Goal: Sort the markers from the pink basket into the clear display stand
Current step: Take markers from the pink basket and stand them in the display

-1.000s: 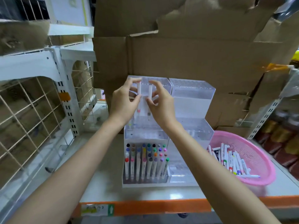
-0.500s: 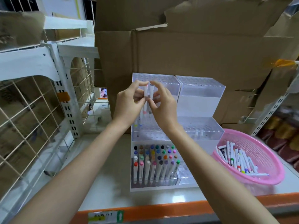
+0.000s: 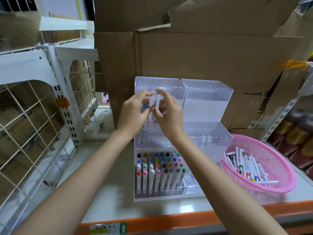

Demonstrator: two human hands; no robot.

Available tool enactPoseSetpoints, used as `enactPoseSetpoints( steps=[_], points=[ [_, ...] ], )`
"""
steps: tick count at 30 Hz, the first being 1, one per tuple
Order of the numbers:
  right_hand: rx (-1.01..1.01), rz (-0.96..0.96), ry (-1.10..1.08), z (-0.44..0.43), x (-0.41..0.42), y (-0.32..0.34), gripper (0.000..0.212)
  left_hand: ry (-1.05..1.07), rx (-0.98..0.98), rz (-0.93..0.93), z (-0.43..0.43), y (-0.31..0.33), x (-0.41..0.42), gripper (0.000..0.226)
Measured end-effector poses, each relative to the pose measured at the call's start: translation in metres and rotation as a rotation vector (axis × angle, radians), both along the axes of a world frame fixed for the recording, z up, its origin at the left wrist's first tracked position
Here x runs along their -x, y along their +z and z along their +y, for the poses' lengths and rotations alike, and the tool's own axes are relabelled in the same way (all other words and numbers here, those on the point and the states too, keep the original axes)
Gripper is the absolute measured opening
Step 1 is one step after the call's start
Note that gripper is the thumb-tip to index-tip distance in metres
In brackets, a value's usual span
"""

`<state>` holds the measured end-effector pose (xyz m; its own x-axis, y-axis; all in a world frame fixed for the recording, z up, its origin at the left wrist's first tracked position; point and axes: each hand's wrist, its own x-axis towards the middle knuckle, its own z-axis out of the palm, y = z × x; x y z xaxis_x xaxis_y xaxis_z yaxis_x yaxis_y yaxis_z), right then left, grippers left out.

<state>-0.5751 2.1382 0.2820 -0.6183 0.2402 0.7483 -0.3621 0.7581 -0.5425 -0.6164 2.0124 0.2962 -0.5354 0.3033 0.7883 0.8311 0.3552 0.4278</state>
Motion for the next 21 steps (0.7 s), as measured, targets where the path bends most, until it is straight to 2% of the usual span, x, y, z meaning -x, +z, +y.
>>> enactPoseSetpoints(
  steps=[8, 14, 21],
  points=[
    [0.007, 0.006, 0.021, 0.002, 0.000, 0.000, 0.049, 0.060, 0.055, 0.075, -0.003, -0.002, 0.002, 0.047],
    [-0.012, 0.011, 0.012, 0.003, 0.000, -0.002, 0.045, 0.105, 0.125, 0.143, -0.003, -0.009, 0.006, 0.030],
    [-0.017, 0.019, 0.013, 0.003, -0.001, -0.004, 0.041, 0.124, 0.162, 0.185, 0.000, -0.018, 0.007, 0.030]
  ],
)
